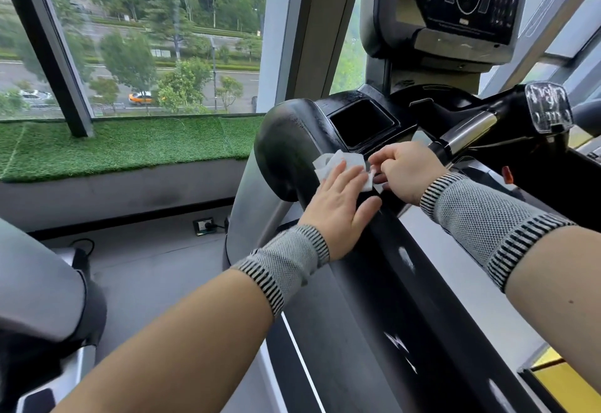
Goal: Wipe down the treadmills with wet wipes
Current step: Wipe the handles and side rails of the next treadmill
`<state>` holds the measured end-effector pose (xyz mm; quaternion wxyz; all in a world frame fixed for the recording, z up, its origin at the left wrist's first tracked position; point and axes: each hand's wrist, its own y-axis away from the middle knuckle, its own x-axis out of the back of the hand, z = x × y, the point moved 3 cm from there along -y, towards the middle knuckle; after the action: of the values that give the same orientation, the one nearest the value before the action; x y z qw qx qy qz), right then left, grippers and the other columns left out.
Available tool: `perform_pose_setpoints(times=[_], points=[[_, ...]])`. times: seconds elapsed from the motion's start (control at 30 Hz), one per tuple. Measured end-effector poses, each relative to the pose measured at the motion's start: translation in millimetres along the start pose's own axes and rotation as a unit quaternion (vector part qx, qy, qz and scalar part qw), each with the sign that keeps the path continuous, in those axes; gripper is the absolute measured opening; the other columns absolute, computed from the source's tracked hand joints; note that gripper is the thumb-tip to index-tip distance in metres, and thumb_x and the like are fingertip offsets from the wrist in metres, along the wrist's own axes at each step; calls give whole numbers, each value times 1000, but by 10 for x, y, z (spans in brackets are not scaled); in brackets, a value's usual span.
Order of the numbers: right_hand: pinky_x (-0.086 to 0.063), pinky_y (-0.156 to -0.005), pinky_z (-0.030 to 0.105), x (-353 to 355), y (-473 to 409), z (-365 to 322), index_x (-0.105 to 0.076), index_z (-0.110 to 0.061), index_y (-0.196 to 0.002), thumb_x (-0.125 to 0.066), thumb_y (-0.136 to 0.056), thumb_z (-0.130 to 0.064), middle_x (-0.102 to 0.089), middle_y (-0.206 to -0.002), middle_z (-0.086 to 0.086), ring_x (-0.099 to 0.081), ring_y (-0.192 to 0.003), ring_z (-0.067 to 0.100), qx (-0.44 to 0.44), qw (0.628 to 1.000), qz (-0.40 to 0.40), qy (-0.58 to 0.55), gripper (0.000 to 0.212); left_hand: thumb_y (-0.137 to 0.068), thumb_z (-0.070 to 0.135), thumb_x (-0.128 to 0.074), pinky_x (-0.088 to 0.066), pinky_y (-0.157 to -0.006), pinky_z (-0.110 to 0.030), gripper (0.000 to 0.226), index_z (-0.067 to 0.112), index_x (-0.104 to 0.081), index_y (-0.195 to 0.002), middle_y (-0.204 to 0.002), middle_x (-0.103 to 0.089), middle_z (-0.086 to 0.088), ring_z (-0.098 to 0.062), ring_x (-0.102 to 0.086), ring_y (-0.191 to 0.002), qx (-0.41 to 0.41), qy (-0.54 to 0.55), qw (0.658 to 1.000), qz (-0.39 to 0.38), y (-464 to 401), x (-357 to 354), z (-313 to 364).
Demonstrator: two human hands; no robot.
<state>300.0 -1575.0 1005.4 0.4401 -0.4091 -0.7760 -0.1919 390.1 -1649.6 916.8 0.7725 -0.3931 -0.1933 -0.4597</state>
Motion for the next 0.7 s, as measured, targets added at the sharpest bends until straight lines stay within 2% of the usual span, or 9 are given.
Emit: perform_pose_setpoints(times=[0.1, 0.17, 0.23, 0.33, 0.43, 0.5, 0.57, 0.63, 0.7], points=[[-48, -97, 40, -38, 33, -49, -69, -16, -99, -44, -87, -7, -69, -105, 7, -63, -103, 24, 25, 999, 3, 39, 30, -91, 59, -17, 4, -119, -29, 77, 12, -19, -152, -161, -7, 1, -8, 14, -145, -2, 39, 999, 10, 133, -97, -18], [-44, -101, 38, -49, 41, -96, -69, -12, -108, -44, -88, -7, -68, -111, 7, -61, -108, 23, 33, 997, 7, 71, 33, -94, 51, -22, 8, -118, -27, 72, 10, -13, -153, -161, 4, -2, -7, 18, -143, 51, 83, 995, 17, 22, -129, -73], [-40, -104, 35, -62, 50, -162, -66, -12, -116, -44, -90, -8, -66, -117, 5, -57, -113, 22, 47, 994, 14, 96, 34, -100, 43, -25, 9, -119, -30, 66, 7, -5, -152, -160, 11, -6, -13, 19, -145, 107, 131, 985, 26, -110, -128, -151], [-36, -106, 31, -87, 43, -244, -61, -14, -125, -45, -92, -11, -62, -126, 3, -52, -121, 22, 64, 989, 15, 130, 36, -103, 37, -29, 8, -118, -26, 64, 5, 0, -152, -161, 8, -9, -16, 14, -147, 160, 187, 968, 55, -205, -130, -301], [-35, -107, 31, -139, 25, -252, -59, -15, -127, -44, -93, -12, -60, -130, 3, -50, -123, 21, 61, 989, 5, 136, 37, -90, 54, -31, -1, -117, -20, 83, 7, -4, -153, -160, -4, -5, -11, -1, -147, 185, 276, 934, 127, -160, -134, -453], [-35, -108, 32, -167, 24, -219, -60, -15, -126, -44, -93, -12, -59, -130, 3, -50, -123, 21, 56, 990, 1, 129, 38, -87, 56, -28, 1, -110, -5, 88, 7, 4, -152, -161, 3, -3, -6, 3, -146, 218, 324, 912, 122, -81, -195, -549], [-35, -108, 32, -184, 19, -185, -60, -14, -126, -43, -92, -11, -59, -131, 4, -50, -123, 21, 55, 990, 0, 127, 38, -97, 45, -27, 2, -101, 3, 75, 7, 7, -152, -161, 7, -2, -6, 5, -146, 243, 364, 895, 87, 35, -306, -599], [-35, -108, 32, -191, 9, -163, -61, -14, -125, -43, -92, -10, -60, -130, 3, -51, -122, 21, 56, 990, 3, 127, 37, -103, 39, -24, 2, -107, -6, 64, 11, 7, -152, -161, 8, 2, -4, 5, -145, 251, 403, 877, 72, 170, -413, -566], [-36, -107, 33, -188, -3, -161, -61, -13, -124, -43, -92, -10, -61, -128, 3, -52, -121, 21, 57, 991, 7, 124, 37, -97, 50, -26, 3, -115, -16, 75, 13, 8, -152, -160, 8, 5, -1, 7, -145, 234, 409, 878, 84, 272, -464, -507]])
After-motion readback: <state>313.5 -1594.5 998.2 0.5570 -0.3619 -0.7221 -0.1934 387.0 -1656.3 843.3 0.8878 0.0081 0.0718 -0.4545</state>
